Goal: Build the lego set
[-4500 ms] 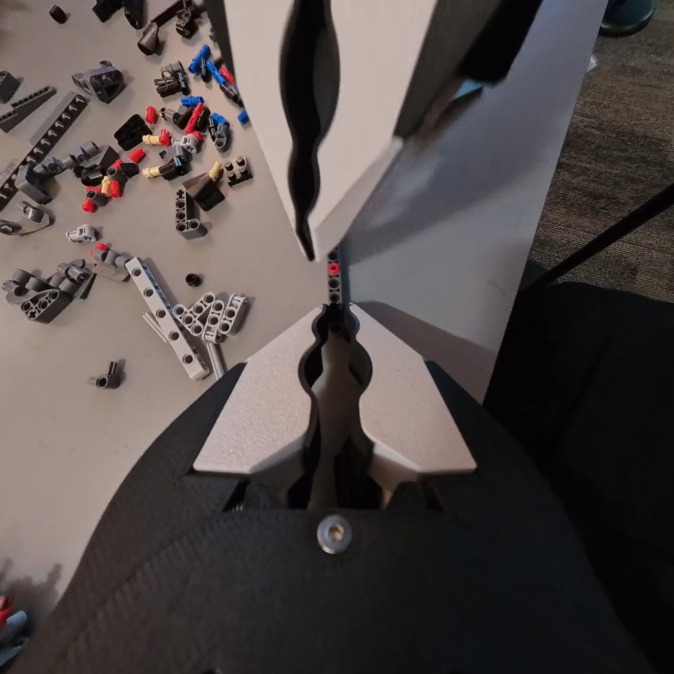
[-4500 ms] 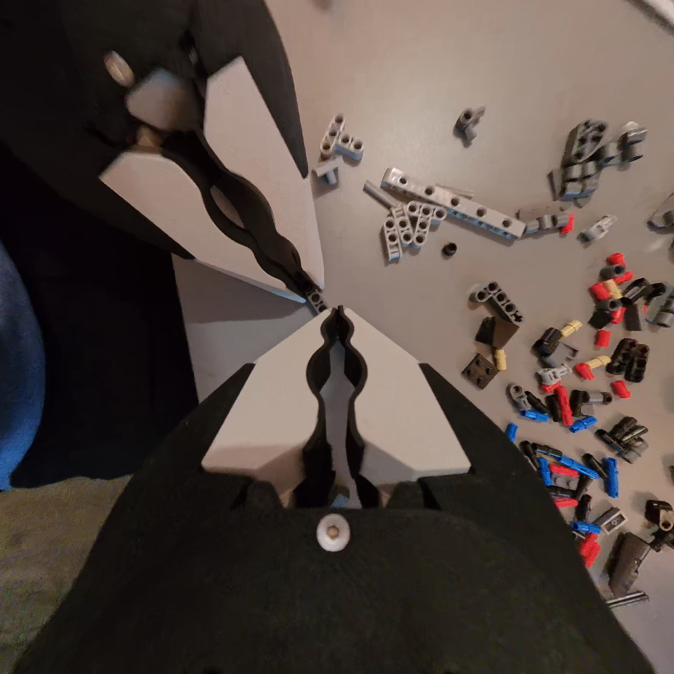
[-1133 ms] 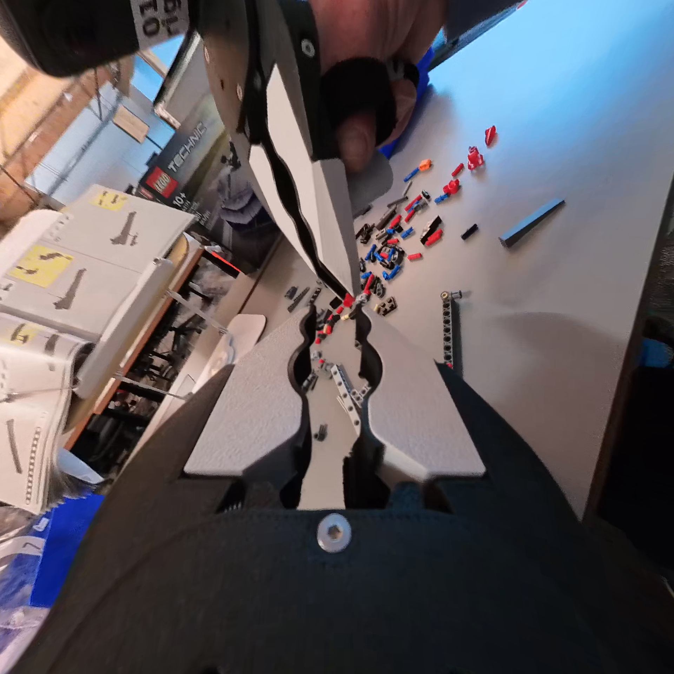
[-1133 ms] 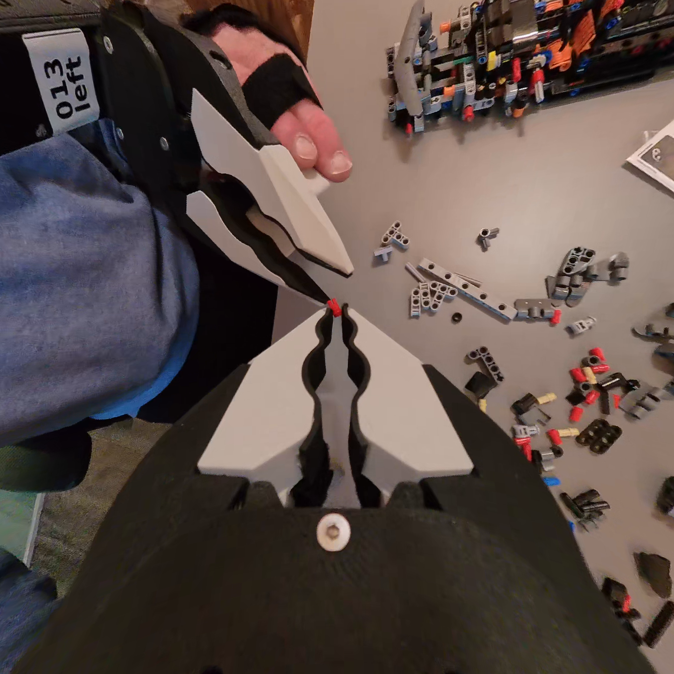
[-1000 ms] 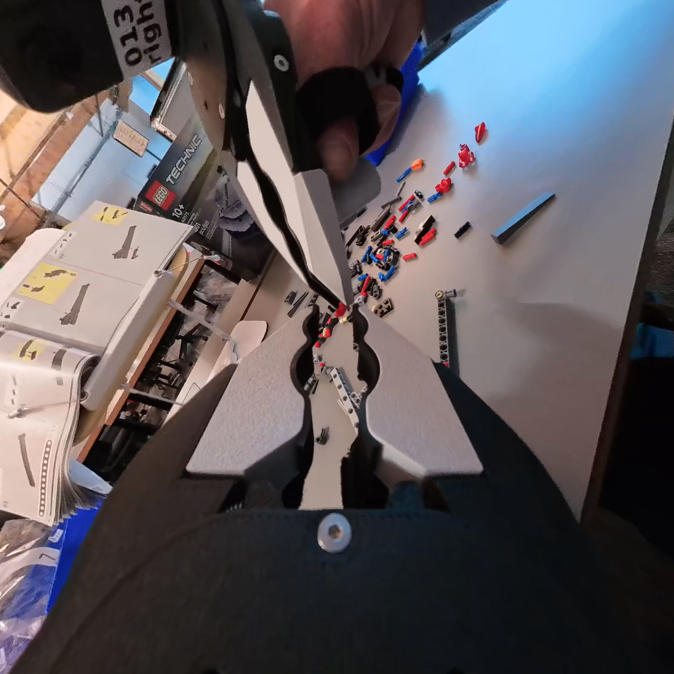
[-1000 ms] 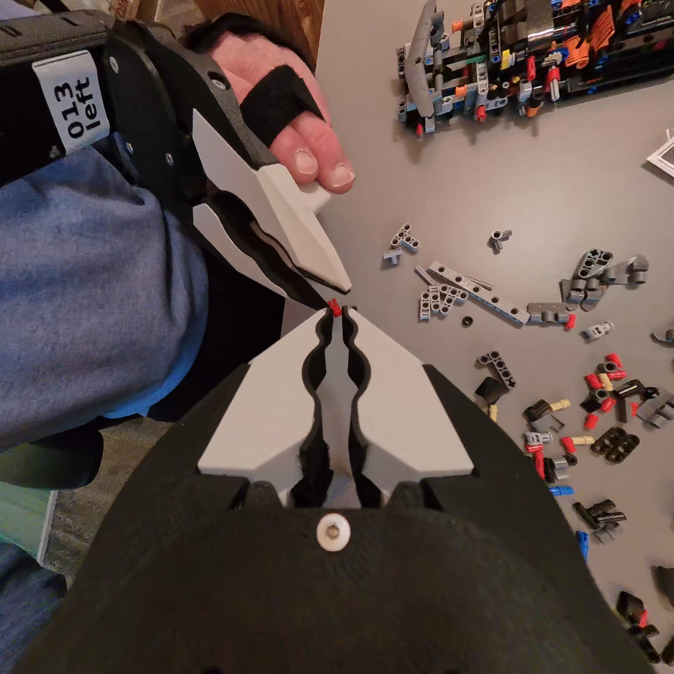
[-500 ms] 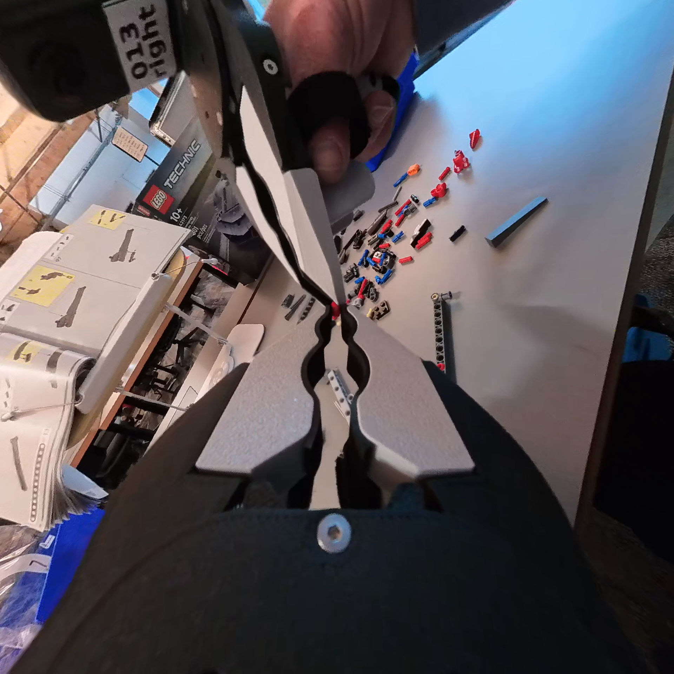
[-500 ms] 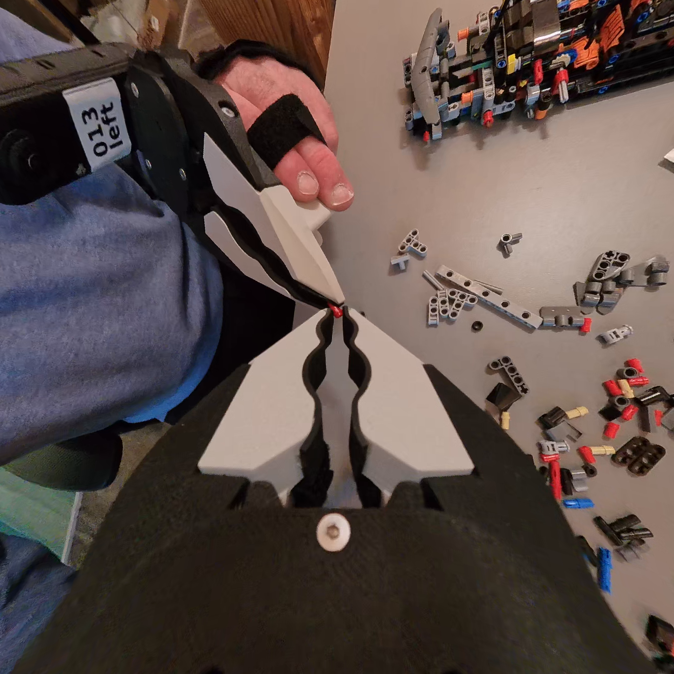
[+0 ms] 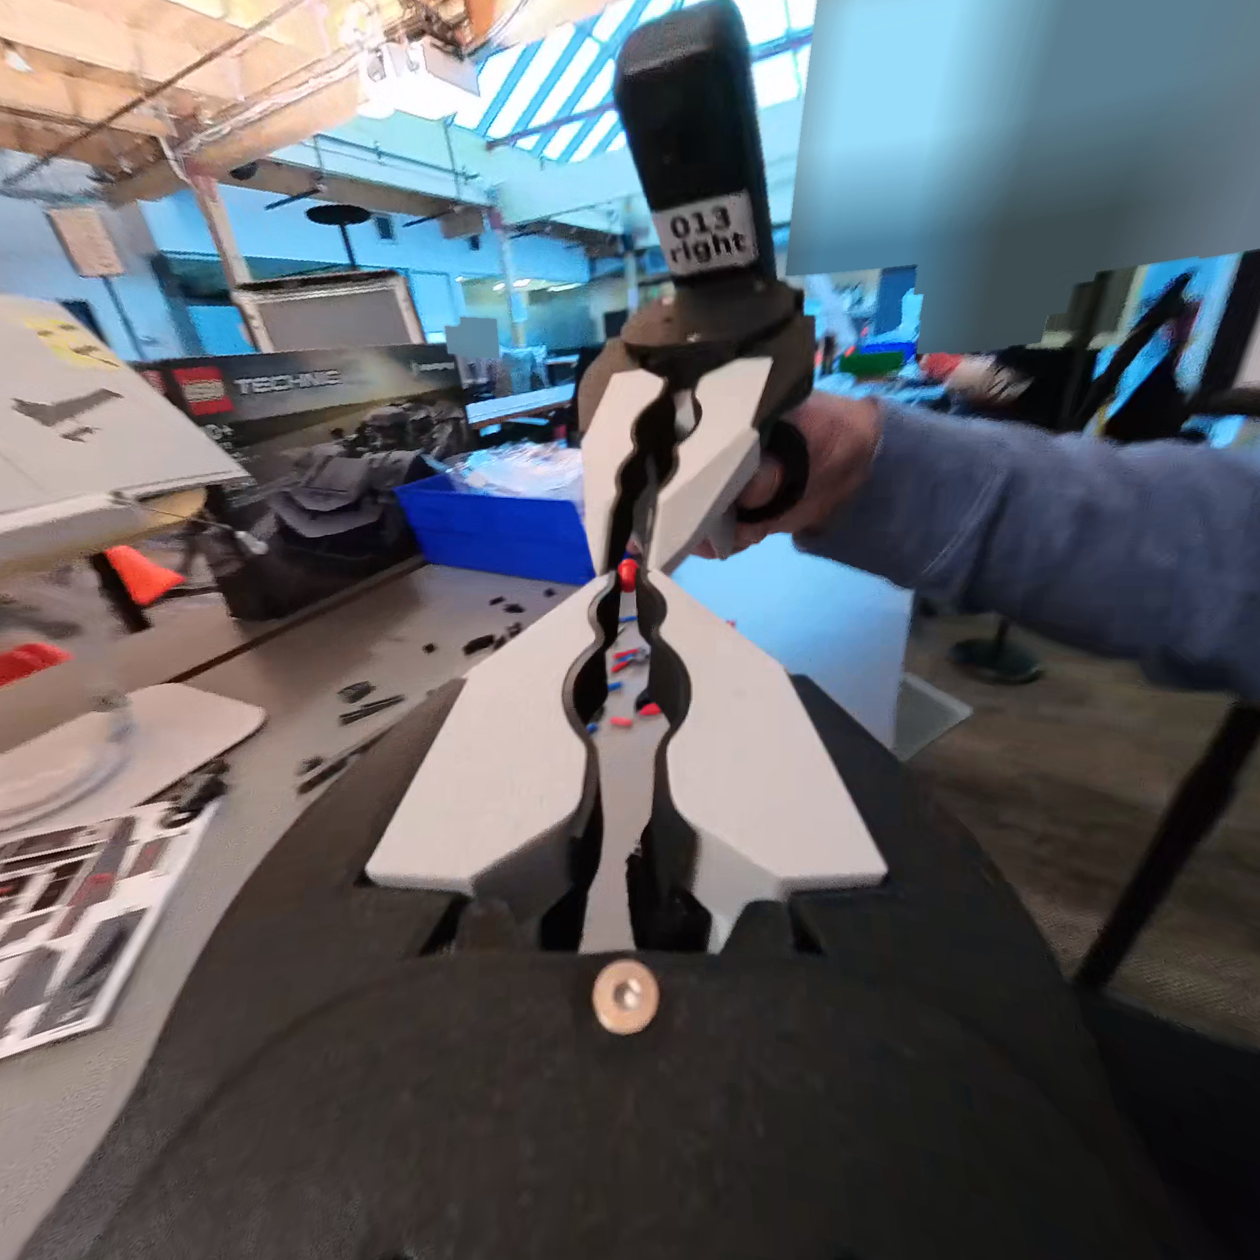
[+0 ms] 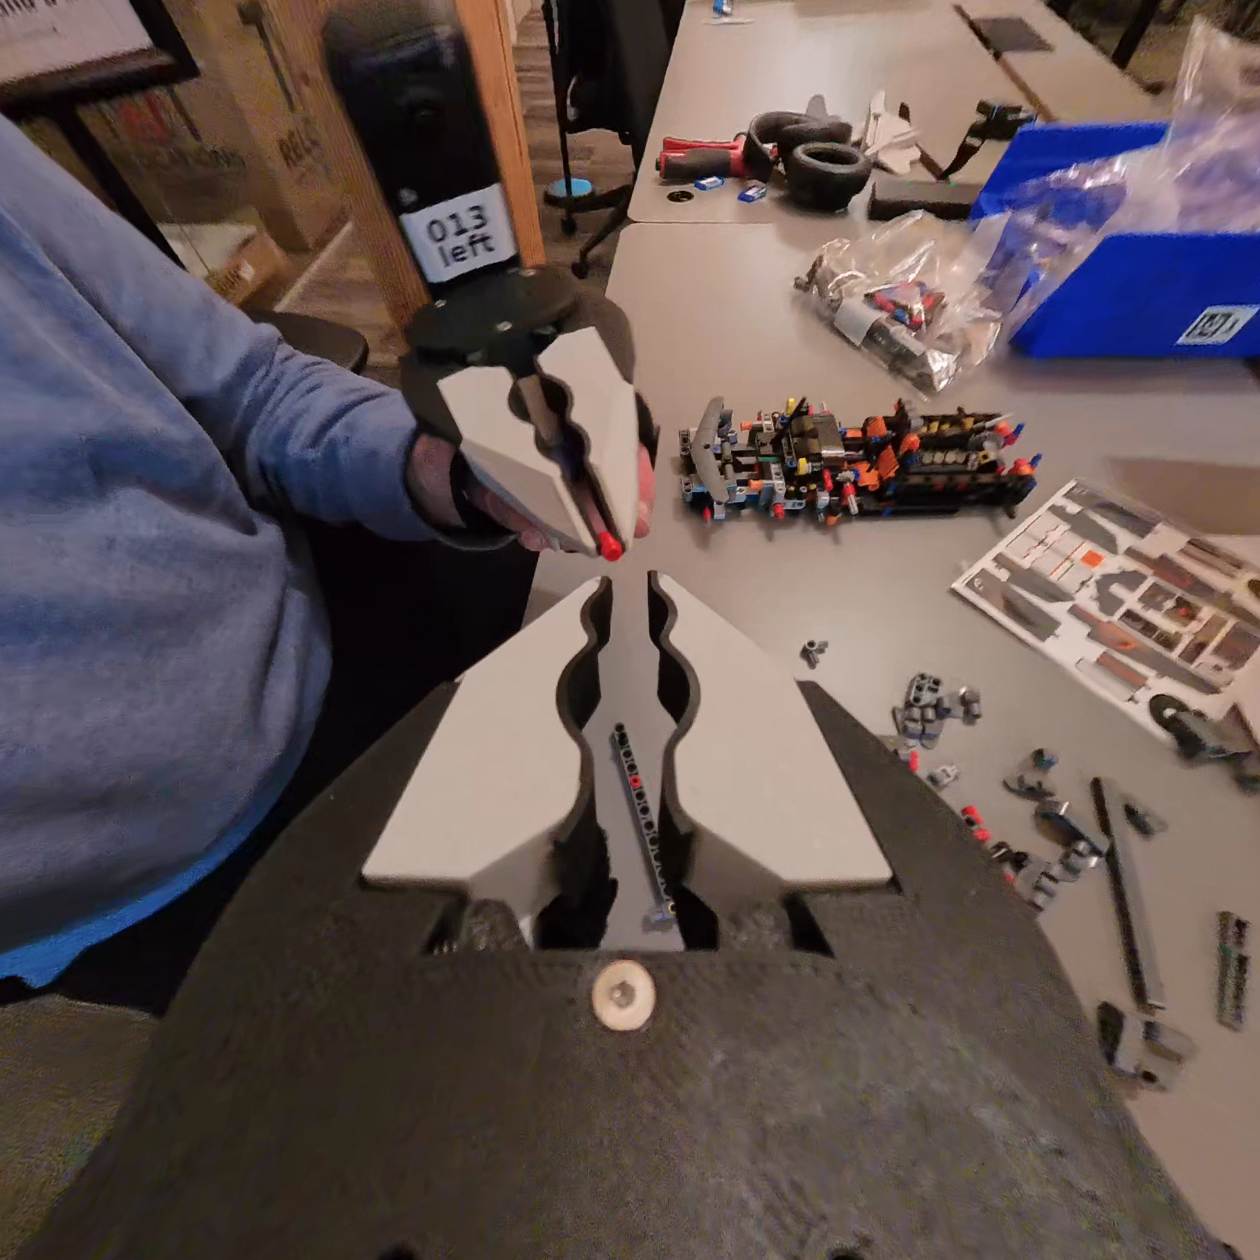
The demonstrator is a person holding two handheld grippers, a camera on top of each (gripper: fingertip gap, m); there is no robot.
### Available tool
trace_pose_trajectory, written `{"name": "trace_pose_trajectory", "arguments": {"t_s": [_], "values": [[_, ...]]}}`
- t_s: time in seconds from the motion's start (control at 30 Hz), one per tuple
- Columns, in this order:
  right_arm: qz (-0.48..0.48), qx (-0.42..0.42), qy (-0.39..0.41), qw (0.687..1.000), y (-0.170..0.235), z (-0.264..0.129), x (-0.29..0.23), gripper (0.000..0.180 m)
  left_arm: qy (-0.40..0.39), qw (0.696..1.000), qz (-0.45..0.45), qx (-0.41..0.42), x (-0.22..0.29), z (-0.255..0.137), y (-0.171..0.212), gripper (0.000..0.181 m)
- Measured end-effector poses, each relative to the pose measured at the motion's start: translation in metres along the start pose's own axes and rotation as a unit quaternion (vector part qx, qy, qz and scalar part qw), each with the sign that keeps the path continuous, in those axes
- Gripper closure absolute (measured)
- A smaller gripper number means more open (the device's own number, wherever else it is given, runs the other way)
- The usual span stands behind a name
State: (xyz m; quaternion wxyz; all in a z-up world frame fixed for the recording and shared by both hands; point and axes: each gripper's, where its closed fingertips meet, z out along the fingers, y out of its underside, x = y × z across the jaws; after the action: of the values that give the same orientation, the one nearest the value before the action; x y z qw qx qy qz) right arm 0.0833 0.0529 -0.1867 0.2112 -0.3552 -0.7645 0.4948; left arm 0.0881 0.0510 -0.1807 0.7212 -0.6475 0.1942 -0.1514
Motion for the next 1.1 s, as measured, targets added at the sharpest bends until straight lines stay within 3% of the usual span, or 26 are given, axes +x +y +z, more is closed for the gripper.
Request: {"name": "trace_pose_trajectory", "arguments": {"t_s": [0.13, 0.43, 1.1], "values": [[-0.047, 0.029, 0.019, 0.998, -0.014, -0.002, -0.009, 0.174, 0.030, 0.997, -0.069, 0.030, 0.001, -0.002, -0.008, 0.178], [-0.049, 0.048, 0.008, 0.998, -0.017, -0.007, -0.015, 0.177, 0.081, 0.987, -0.130, 0.051, 0.011, -0.001, -0.013, 0.178], [-0.061, 0.049, 0.011, 0.997, -0.013, -0.006, -0.014, 0.179, 0.105, 0.974, -0.190, 0.059, 0.010, 0.002, -0.009, 0.178]]}}
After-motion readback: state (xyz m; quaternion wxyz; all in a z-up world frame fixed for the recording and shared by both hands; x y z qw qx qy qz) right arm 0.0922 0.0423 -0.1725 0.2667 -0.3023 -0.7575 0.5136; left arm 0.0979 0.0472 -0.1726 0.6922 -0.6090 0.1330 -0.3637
